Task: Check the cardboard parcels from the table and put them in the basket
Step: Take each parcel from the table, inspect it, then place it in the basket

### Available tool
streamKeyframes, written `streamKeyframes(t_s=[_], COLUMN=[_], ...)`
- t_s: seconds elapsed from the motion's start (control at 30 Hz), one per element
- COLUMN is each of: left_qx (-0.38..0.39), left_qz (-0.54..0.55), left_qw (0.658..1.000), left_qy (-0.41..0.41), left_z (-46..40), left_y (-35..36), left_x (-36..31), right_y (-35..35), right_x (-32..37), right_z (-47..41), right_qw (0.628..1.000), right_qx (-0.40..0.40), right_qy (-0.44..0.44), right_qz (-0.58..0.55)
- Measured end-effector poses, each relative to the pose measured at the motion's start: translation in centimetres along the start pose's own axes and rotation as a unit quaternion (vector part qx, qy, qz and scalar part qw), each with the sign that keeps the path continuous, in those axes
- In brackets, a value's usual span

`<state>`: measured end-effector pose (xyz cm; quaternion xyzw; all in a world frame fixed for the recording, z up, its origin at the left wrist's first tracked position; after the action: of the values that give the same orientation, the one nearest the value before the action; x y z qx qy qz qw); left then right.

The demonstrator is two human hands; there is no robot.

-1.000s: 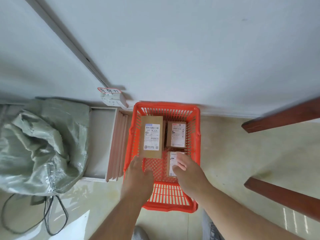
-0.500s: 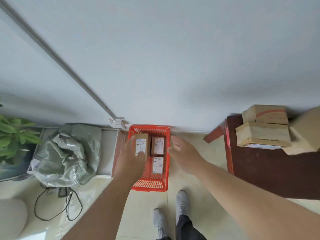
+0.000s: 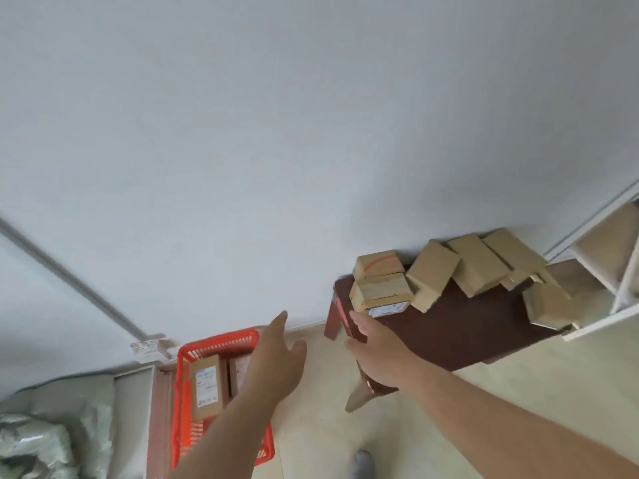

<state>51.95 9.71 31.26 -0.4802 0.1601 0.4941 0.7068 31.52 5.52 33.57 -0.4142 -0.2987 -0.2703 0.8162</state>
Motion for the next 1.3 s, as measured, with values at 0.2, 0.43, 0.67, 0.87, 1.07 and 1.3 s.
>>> streamKeyframes(t_s=[0.2,0.43,0.67,0.87,1.07,1.3], left_qx=[0.012,0.023,0.025,0.041,0.072,0.079], left_qz=[-0.031,-0.035,-0.055,-0.025,-0.025,0.018], left_qw=[0.998,0.999,0.998,0.999,0.997,0.997], left_qy=[0.059,0.031,-0.019,-0.021,0.010,0.002], left_z=[0.2,-1.3,-3.1,-3.7,-6.1,-7.0], left_y=[5.6,16.1,27.0,30.5,32.4,34.9], left_x=[-6.1,-11.6,-19.1,-22.6,-22.7,-23.3], right_y=[-5.8,-14.0,-24.8,-30.5,-31.5,-34.4], right_x=[-4.8,-15.4,-24.8,-26.9,-28.6,-29.8], right_z=[2.3,0.9,-2.4,-3.2,-1.0,-1.9], right_qw=[0.999,0.994,0.992,0.991,0.986,0.988], right_qx=[-0.049,-0.066,-0.063,-0.074,-0.108,-0.105], right_qy=[0.003,0.042,0.070,0.076,0.113,0.114], right_qz=[-0.019,-0.074,-0.086,-0.084,-0.051,0.008])
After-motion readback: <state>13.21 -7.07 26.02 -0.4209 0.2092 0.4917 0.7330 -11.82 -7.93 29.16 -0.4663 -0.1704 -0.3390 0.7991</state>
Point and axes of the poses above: each hand's wrist, its own z-axis away from the middle knuckle, its own y-axis out of the palm, x = y × z, the point moved 1 cm from there along -z, towards the middle knuckle, and after that the axes turned 6 degrees about -y, right-handed, at the moved point
